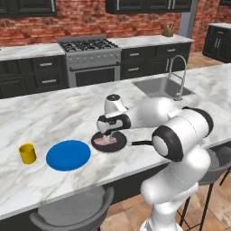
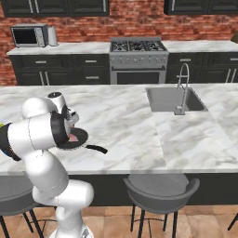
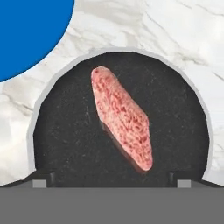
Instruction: Pick up the pan with the steak in it and place it on the dining table. Then place the steak on the plate.
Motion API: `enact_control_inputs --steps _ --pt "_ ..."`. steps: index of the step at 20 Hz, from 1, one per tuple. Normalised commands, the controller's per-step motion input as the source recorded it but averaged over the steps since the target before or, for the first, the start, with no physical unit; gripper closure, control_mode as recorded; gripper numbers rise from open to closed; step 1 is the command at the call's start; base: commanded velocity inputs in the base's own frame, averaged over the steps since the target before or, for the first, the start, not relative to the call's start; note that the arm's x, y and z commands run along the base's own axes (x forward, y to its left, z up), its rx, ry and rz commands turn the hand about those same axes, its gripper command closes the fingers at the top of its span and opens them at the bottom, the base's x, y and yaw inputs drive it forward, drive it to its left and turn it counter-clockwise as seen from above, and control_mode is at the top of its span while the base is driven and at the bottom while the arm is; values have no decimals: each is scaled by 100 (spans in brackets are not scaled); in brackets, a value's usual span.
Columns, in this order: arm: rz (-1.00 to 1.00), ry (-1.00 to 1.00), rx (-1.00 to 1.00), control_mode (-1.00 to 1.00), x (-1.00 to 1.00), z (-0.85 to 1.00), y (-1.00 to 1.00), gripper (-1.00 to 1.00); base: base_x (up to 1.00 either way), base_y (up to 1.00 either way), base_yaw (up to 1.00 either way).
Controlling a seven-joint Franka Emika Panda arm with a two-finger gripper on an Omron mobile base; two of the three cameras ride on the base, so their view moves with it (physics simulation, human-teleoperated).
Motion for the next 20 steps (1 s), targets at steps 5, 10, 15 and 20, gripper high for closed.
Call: enact_control_inputs --steps 5,10,15,20 --pt "0 0 -2 -100 49 -23 26 -100 0 0 0" --pt "1 0 -1 -100 2 -4 0 -100 0 0 0" --pt "0 0 0 -100 0 -19 0 -100 0 0 0" --pt "0 0 0 -100 0 -18 0 -100 0 0 0"
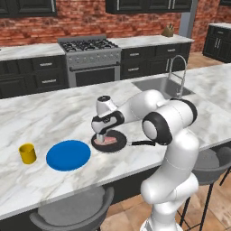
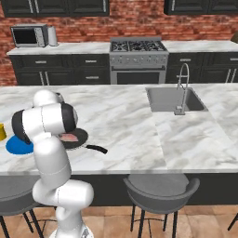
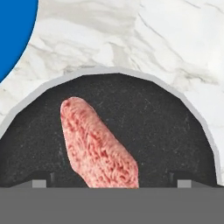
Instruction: Pick up the pan with the steak in it and place it on the dining table. Then place the steak on the plate.
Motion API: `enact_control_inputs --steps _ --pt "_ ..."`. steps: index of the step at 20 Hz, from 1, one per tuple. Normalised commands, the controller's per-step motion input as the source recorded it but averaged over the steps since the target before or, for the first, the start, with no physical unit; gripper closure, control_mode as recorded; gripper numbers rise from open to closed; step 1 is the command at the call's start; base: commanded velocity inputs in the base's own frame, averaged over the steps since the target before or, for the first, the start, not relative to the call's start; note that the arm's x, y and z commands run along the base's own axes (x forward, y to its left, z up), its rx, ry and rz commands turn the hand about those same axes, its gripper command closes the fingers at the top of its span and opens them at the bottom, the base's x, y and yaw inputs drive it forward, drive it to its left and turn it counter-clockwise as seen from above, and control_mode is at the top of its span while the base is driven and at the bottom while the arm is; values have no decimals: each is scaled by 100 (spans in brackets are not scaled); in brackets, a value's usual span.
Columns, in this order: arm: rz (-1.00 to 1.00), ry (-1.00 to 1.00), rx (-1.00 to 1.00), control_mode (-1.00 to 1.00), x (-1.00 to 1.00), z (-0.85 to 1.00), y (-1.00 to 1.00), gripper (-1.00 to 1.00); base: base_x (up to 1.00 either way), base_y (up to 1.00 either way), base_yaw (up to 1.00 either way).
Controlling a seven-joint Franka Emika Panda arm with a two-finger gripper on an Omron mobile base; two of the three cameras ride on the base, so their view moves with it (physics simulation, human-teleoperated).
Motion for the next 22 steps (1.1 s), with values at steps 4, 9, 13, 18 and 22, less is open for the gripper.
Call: enact_control_inputs --steps 4,9,13,18,22 --pt "1 0 0 -100 0 -17 -5 -100 0 0 0" --pt "1 0 0 -100 0 -21 -11 -100 0 0 0" --pt "1 0 0 -100 0 -22 -8 -100 0 0 0" --pt "1 0 0 -100 2 -22 0 -100 0 0 0" --pt "0 0 0 -100 11 -18 0 -100 0 0 0"
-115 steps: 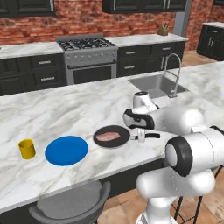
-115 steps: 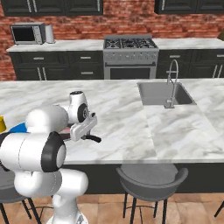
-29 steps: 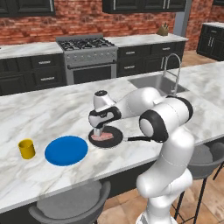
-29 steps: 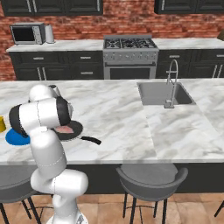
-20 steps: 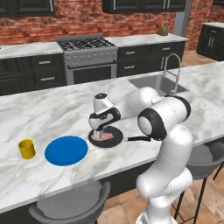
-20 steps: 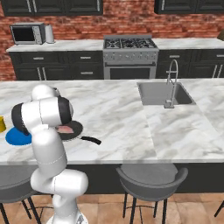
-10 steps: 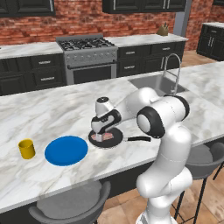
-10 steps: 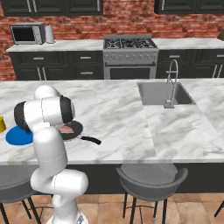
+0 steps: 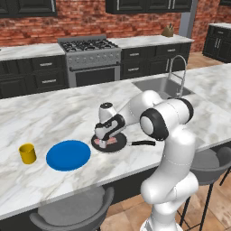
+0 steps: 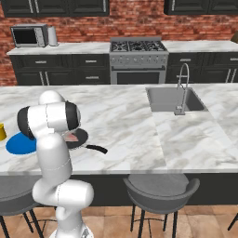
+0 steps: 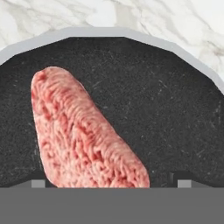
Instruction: Pick up the pan with the steak in it and place it on the dining table. Then place the steak on the plate.
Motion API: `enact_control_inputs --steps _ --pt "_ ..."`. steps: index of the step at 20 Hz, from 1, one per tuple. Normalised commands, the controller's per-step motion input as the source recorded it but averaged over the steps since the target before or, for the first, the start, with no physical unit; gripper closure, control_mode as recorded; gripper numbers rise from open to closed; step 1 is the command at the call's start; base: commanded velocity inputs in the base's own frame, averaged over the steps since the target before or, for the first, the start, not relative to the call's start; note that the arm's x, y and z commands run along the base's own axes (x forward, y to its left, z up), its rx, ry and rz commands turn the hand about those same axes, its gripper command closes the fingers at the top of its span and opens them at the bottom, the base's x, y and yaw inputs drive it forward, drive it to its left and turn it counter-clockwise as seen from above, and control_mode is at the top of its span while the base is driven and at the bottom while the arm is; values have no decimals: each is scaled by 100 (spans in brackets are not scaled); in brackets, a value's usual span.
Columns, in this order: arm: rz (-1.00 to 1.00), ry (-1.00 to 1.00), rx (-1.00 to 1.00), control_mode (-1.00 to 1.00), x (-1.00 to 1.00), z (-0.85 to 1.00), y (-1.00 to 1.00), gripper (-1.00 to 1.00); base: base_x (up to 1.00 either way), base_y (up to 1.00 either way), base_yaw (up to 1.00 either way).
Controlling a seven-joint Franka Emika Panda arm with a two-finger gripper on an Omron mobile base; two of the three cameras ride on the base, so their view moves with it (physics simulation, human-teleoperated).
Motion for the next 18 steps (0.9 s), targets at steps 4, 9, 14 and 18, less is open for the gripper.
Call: enact_control_inputs --steps 4,9,14,18 --pt "0 0 -1 -100 4 -13 0 100 0 0 0" --pt "0 -1 1 -100 0 7 0 100 0 0 0" --pt "1 1 1 -100 -2 35 0 100 0 0 0" --pt "6 3 4 -100 -22 53 5 100 0 0 0"
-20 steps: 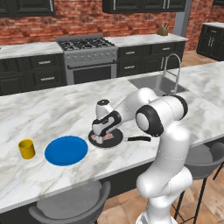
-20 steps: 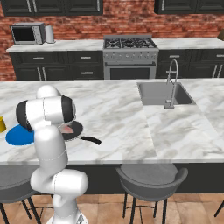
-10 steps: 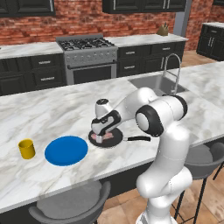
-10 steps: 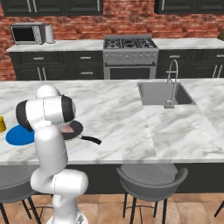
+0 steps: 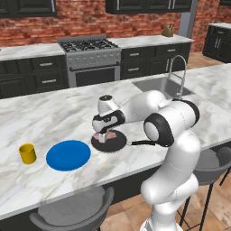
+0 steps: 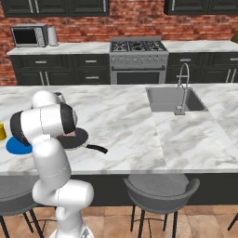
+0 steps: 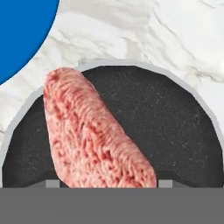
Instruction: Pick up the pan with the steak in it and place it on the dining table. Then place the steak on the plate.
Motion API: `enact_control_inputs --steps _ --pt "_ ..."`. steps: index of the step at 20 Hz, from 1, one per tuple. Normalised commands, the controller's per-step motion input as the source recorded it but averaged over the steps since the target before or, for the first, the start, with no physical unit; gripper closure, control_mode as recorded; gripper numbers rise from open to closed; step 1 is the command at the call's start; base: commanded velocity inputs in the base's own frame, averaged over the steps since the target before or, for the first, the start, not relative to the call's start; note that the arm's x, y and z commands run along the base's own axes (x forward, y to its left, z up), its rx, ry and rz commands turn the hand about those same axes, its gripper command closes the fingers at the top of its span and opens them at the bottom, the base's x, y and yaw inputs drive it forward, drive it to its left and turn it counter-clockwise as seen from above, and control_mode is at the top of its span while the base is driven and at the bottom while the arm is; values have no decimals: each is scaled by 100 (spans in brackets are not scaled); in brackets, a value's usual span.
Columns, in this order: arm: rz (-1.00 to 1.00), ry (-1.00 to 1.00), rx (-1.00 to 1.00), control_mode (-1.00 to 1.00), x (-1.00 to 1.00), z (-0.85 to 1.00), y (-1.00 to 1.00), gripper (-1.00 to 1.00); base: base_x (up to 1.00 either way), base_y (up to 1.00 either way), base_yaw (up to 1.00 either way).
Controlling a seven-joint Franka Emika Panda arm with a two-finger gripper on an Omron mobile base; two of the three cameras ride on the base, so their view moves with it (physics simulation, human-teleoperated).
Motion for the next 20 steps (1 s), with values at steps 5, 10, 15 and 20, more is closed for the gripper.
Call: enact_control_inputs --steps 5,10,15,20 --pt "8 0 5 -100 -38 41 37 100 0 0 0" --pt "0 -5 0 -100 -11 3 92 100 0 0 0" --pt "0 -4 0 -100 0 -1 100 100 0 0 0" --pt "0 -7 -1 -100 0 -2 88 100 0 0 0"
